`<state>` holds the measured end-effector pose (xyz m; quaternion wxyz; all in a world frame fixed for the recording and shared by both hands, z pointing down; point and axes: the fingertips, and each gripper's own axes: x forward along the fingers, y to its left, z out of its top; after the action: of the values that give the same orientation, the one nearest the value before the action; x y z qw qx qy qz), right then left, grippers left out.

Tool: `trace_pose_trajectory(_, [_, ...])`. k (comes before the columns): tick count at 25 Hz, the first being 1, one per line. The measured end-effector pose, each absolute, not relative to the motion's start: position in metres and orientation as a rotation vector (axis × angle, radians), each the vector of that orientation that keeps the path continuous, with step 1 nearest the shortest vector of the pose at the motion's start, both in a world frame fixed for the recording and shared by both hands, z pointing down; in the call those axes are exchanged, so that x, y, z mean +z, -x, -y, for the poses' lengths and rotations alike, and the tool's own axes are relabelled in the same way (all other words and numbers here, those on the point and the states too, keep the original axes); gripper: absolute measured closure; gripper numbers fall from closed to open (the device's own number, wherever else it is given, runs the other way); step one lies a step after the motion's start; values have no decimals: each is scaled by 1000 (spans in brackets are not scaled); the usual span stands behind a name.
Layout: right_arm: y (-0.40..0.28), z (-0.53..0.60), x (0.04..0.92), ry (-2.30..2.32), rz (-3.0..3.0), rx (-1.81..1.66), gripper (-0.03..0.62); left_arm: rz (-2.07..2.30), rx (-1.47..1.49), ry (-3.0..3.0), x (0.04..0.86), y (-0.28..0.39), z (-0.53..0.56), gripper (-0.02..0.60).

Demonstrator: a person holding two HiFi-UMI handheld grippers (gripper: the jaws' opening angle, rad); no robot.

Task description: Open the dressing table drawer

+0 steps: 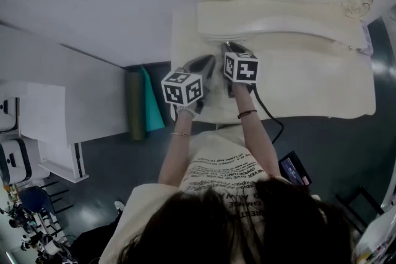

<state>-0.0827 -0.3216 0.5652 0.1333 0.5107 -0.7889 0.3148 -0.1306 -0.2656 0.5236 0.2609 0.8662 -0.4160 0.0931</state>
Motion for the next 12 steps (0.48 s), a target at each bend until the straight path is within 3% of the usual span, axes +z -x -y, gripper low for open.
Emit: trace_pose_trajectory(12, [82, 307, 565, -1488, 2273, 905, 493, 1097, 263, -2354, 526, 129, 251, 584])
